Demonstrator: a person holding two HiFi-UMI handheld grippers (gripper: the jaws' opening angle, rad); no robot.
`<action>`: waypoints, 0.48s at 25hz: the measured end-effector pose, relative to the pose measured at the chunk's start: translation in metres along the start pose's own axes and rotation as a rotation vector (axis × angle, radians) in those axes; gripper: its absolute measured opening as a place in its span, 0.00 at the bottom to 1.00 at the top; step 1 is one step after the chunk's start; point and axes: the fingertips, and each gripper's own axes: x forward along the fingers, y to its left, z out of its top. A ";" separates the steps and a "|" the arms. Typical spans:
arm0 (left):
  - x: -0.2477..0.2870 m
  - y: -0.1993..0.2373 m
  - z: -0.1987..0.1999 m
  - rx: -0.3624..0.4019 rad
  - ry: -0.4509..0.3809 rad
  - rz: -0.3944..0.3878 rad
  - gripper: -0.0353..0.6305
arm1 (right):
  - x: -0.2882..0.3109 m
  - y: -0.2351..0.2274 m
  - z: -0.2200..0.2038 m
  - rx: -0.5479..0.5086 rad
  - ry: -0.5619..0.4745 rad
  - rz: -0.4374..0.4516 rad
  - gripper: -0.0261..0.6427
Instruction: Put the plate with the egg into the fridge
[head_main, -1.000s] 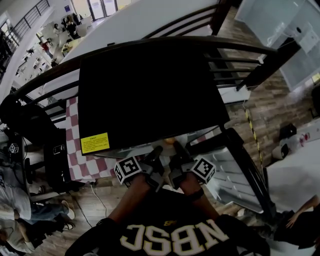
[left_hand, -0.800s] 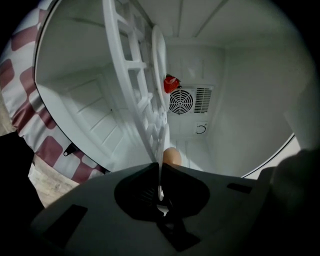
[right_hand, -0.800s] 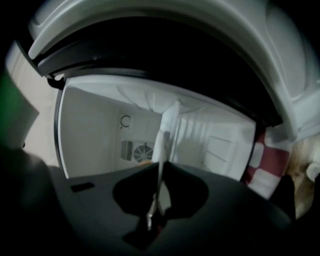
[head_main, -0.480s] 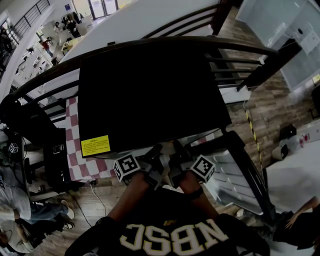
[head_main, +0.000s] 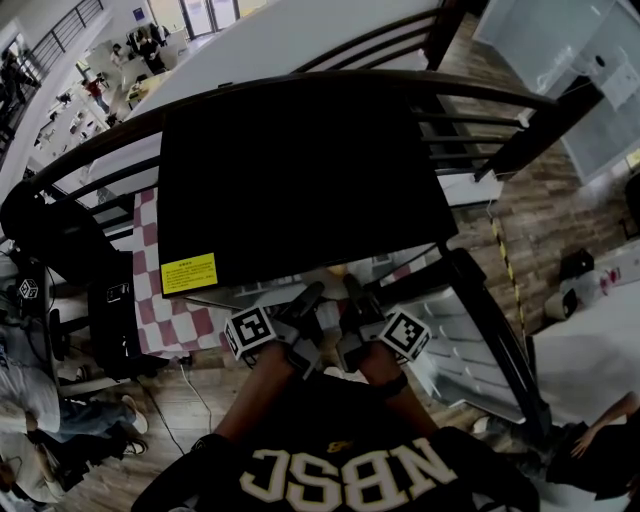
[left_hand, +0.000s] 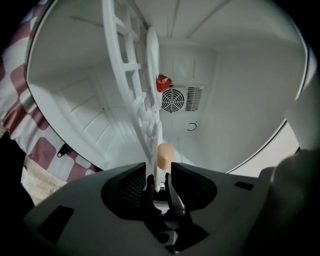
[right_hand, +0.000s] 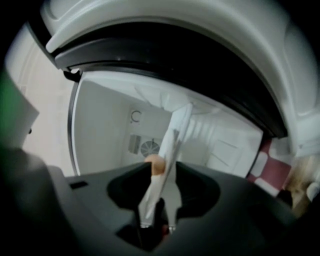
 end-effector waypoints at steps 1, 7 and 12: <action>-0.003 0.004 -0.002 -0.004 -0.008 0.008 0.29 | -0.003 -0.001 -0.002 0.000 0.005 0.004 0.25; -0.012 0.011 -0.017 0.016 -0.021 0.028 0.29 | -0.020 -0.010 -0.013 0.035 0.034 -0.005 0.25; -0.013 0.007 -0.023 0.027 -0.021 0.021 0.19 | -0.026 -0.008 -0.015 0.030 0.054 0.009 0.25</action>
